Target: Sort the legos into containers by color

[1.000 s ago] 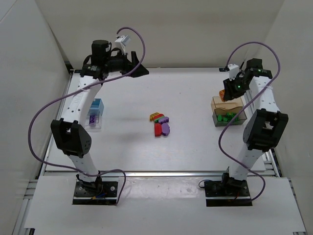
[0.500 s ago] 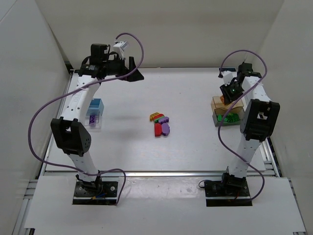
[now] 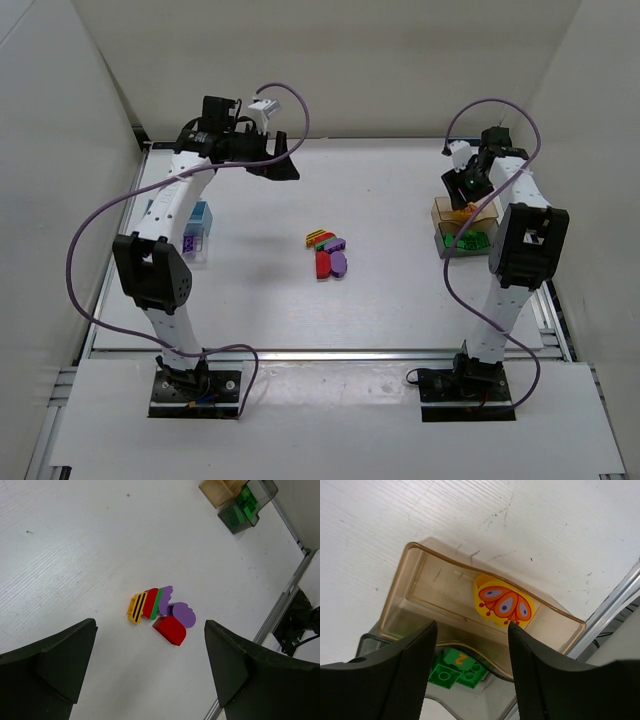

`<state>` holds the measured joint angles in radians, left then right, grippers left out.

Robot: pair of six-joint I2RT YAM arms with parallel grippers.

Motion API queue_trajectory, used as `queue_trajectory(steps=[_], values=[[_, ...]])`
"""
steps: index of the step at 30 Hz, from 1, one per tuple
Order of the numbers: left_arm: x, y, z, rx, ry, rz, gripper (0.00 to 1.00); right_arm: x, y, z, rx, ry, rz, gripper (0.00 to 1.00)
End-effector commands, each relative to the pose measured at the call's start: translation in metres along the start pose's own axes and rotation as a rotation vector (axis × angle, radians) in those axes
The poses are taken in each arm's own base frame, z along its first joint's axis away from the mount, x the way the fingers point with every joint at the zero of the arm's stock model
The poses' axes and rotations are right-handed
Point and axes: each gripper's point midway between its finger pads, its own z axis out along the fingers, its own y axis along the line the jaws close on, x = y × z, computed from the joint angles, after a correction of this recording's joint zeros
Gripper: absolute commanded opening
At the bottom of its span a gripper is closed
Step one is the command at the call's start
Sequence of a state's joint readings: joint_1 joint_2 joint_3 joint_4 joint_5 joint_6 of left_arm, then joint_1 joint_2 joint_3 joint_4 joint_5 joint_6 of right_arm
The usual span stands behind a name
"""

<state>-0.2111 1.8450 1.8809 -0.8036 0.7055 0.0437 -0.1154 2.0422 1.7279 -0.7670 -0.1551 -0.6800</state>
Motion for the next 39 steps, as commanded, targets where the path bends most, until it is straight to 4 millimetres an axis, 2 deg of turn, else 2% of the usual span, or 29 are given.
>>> queue_trajectory(steps=[1,4,5,7,8,9,12,14,20,25,33,39], values=[[0.011,-0.010,0.000,0.050,0.034,0.061,0.99,-0.030,-0.005,-0.039,0.074,-0.105,-0.009,0.63],[0.038,-0.017,0.010,0.094,0.119,0.211,0.89,-0.047,0.003,-0.067,0.062,-0.176,-0.006,0.63],[0.053,-0.017,0.014,0.101,0.159,0.220,0.83,-0.051,0.008,-0.075,0.051,-0.194,-0.004,0.63],[0.072,-0.023,0.019,0.117,0.209,0.269,0.76,-0.058,0.016,-0.095,0.032,-0.225,0.013,0.63],[0.079,-0.022,0.021,0.127,0.223,0.327,0.74,-0.064,0.024,-0.102,0.001,-0.255,0.017,0.63],[0.099,-0.026,0.024,0.147,0.263,0.346,0.71,-0.064,0.030,-0.112,-0.009,-0.264,0.032,0.63],[0.130,-0.023,0.030,0.155,0.319,0.440,0.70,-0.068,0.043,-0.127,-0.045,-0.296,0.055,0.63],[0.141,-0.021,0.039,0.161,0.326,0.484,0.70,-0.067,0.049,-0.129,-0.057,-0.301,0.061,0.63],[0.152,-0.021,0.062,0.196,0.303,0.532,0.70,-0.057,0.057,-0.136,-0.050,-0.296,0.066,0.63],[0.158,-0.009,0.085,0.107,0.293,0.608,0.70,-0.056,0.061,-0.143,-0.044,-0.306,0.068,0.63],[0.160,-0.006,0.108,0.082,0.306,0.662,0.70,-0.049,0.061,-0.149,-0.026,-0.294,0.067,0.64],[0.164,0.009,0.122,0.042,0.338,0.664,0.69,-0.043,0.059,-0.151,-0.022,-0.285,0.073,0.64]])
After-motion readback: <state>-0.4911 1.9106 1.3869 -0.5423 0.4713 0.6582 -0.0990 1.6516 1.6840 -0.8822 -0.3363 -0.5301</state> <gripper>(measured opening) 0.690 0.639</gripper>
